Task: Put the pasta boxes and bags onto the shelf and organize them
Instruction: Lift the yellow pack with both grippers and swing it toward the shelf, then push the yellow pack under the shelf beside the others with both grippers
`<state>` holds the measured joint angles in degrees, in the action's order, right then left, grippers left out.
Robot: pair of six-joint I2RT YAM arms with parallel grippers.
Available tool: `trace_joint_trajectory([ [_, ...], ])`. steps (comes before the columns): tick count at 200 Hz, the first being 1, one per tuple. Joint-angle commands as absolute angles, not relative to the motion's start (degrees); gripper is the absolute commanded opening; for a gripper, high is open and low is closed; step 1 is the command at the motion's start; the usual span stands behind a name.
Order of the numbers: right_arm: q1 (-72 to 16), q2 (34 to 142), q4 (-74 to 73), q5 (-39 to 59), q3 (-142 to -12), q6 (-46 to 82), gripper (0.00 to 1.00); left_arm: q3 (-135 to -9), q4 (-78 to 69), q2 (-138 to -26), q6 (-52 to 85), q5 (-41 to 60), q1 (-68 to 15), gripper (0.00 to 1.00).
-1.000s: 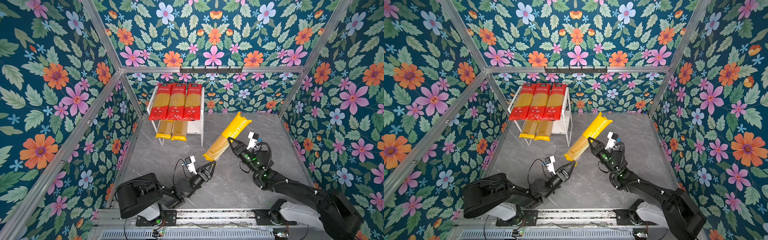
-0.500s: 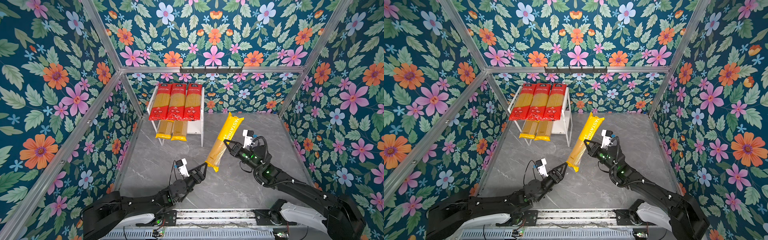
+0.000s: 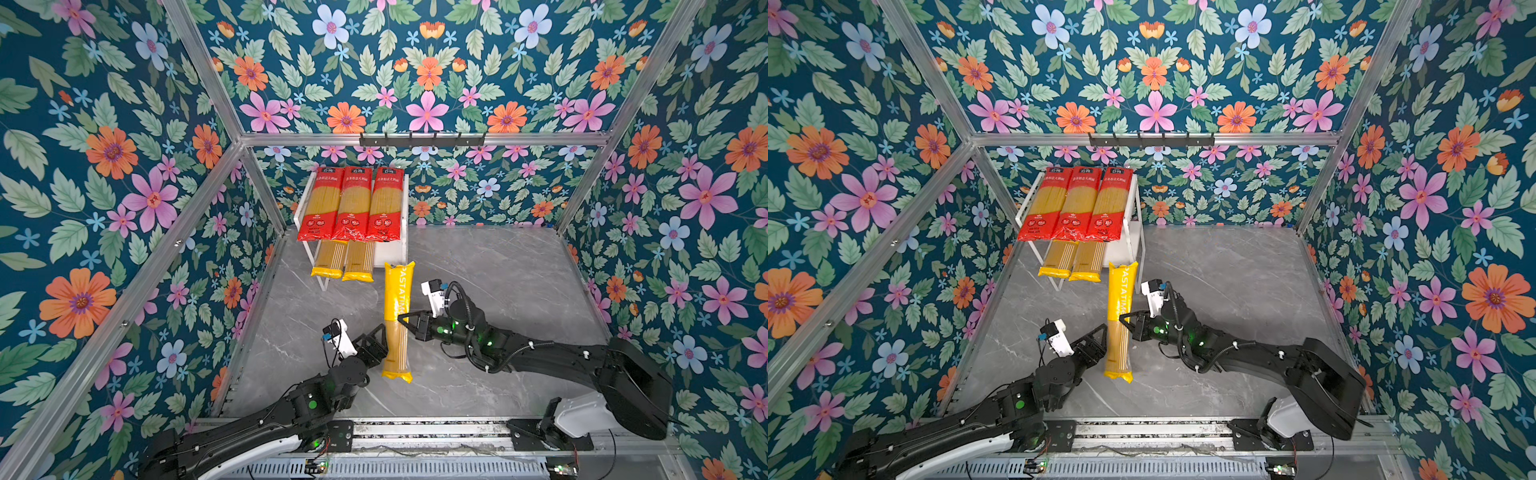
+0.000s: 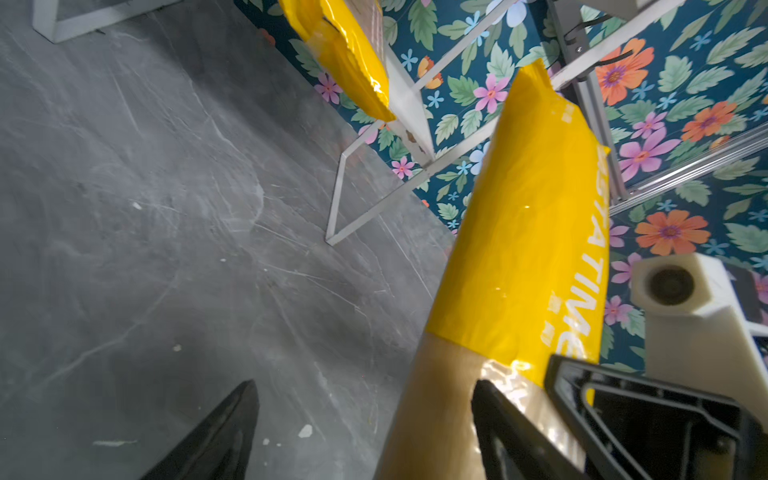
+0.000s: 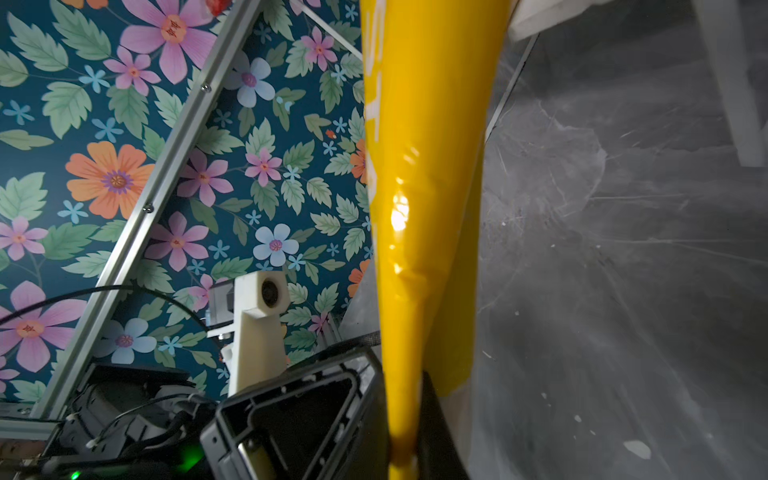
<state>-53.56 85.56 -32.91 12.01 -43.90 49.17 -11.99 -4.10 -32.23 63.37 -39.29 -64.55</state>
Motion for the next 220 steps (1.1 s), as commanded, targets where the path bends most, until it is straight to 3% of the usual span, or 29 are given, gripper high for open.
trace_joint_trajectory([
  [1,-53.67,89.63,-42.62,12.76,-48.35,50.25,0.00,-12.95,1.10,-31.45,62.48,-40.96,-64.51,0.83],
  [86,-45.59,101.46,-38.81,21.84,-63.30,59.42,0.00,-16.61,4.55,-25.81,56.28,-38.46,-64.01,0.86],
  [166,-43.01,108.60,-43.78,21.52,-67.58,73.48,0.00,-6.02,-12.04,-18.61,66.77,-22.92,-57.51,0.90],
  [220,-41.46,110.25,-46.23,22.57,-66.98,81.87,0.00,-0.03,-28.86,-21.63,69.26,-22.40,-57.30,0.92],
])
